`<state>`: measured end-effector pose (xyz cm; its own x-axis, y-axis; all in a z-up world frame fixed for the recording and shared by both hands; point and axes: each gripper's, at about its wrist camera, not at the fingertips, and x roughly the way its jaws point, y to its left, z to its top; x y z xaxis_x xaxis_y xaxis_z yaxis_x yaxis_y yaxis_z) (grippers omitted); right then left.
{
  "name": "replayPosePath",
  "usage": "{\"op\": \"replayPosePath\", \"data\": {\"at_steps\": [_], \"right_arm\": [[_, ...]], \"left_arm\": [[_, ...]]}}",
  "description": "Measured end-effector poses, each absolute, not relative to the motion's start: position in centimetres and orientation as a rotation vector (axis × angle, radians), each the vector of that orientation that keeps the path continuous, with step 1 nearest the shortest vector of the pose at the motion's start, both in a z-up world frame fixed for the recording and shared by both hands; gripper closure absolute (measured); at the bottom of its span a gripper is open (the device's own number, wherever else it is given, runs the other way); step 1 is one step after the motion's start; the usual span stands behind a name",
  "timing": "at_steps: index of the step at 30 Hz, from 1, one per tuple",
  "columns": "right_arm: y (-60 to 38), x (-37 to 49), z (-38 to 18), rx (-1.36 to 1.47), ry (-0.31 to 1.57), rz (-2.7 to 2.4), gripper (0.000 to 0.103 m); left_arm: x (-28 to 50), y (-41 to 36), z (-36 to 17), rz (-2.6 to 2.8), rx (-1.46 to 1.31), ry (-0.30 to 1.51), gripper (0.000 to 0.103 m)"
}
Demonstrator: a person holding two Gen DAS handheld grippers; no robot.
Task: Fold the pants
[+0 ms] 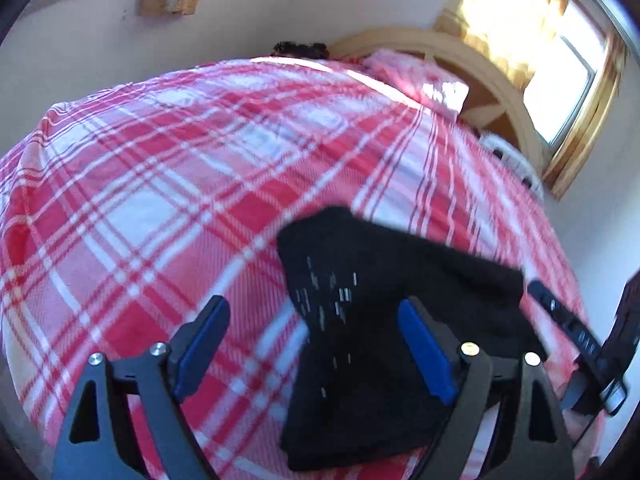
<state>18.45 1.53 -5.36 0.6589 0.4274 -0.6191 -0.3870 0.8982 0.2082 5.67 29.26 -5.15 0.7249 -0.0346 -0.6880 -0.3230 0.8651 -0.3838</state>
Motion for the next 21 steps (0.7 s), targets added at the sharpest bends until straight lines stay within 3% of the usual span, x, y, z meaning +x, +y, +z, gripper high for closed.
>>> {"op": "replayPosePath", "data": {"at_steps": [2,6,12,15,17,21], "right_arm": [[0.3,18.6,-4.5,0.09,0.669,0.444,0.032],[-1.6,20.7,-4.7,0.15,0.715,0.424,0.03],[-1.6,24.8,-7.8,0.159,0.946,0.464,0.03],[-1.6,25.5,-9.2,0.234,0.99,0.524,0.03],[-1.3,25.6,-9.3,0.225,0.987,0.532,0.031],[-1.0,25.1,-9.2,0.2,0.966,0.543,0.046]], "left_arm": [[7.3,30.8,-4.9,0.121,-0.574,0.756,0.006],[11.6,31.8,-7.8,0.035,-0.68,0.907,0.007],[13.5,30.5,-7.5,0.035,-0.664,0.904,0.008],[14.5,28.8,-7.3,0.092,-0.523,0.913,0.026],[14.7,27.8,-7.1,0.12,-0.427,0.908,0.045],[14.7,27.0,-6.8,0.141,-0.329,0.885,0.067]]}}
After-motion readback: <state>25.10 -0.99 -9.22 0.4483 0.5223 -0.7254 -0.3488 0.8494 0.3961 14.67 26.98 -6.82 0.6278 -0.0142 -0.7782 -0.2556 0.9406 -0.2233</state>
